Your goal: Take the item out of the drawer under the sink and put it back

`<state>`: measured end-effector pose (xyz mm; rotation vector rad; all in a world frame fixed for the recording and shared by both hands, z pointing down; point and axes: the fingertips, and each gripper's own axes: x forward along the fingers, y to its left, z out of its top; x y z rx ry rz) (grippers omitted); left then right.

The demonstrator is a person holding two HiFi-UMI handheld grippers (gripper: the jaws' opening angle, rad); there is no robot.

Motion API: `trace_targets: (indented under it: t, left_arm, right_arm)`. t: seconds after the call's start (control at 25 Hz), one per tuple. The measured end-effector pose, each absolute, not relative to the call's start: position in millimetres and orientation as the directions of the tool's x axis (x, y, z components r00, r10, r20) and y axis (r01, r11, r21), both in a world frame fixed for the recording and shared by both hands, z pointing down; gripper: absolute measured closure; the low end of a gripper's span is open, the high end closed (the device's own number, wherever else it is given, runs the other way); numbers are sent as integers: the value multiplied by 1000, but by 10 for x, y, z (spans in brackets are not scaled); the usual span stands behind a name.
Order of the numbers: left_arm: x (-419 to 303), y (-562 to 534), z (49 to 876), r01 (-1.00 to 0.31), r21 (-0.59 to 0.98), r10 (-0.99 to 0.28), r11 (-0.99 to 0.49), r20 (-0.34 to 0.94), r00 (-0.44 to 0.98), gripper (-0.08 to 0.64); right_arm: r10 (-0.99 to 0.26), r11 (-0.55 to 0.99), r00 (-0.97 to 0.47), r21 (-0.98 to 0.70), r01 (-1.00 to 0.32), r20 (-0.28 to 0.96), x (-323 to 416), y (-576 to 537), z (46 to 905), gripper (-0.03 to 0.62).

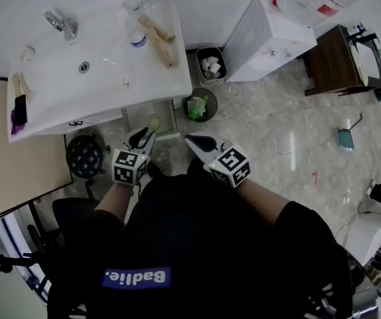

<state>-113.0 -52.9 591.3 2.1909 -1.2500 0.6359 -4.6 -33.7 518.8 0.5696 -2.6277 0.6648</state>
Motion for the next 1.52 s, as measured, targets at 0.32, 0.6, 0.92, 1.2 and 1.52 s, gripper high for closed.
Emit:
trace_targets:
  t: [0.32, 0.6, 0.92, 1.2, 1.52]
  left_arm:
    - [-941, -471, 5013, -818, 164, -685, -552, 471, 556, 496]
    - [-1055, -360, 4597, -820, 175, -726, -546, 391, 567, 539]
    - [-1181, -201, 4203, -793, 223, -731, -567, 307, 609, 554]
    - [-1197, -113, 4085, -784, 223, -748, -580, 236, 621, 554]
    - [-1235, -99, 4111, -789, 224, -752, -571, 242, 613, 554]
  right_arm:
    - [-282, 842, -865, -325, -430, 415, -309, -337, 4981, 591]
    - [-278, 869, -878, -288, -403, 390, -502, -313, 4786, 591]
    - [-276, 900, -908, -247, -359, 314, -683, -245, 4514, 591]
    - [-234, 915, -927, -255, -311, 293, -801, -177, 4461, 591]
    - [-219, 924, -928, -243, -297, 303, -856, -168, 4447, 591]
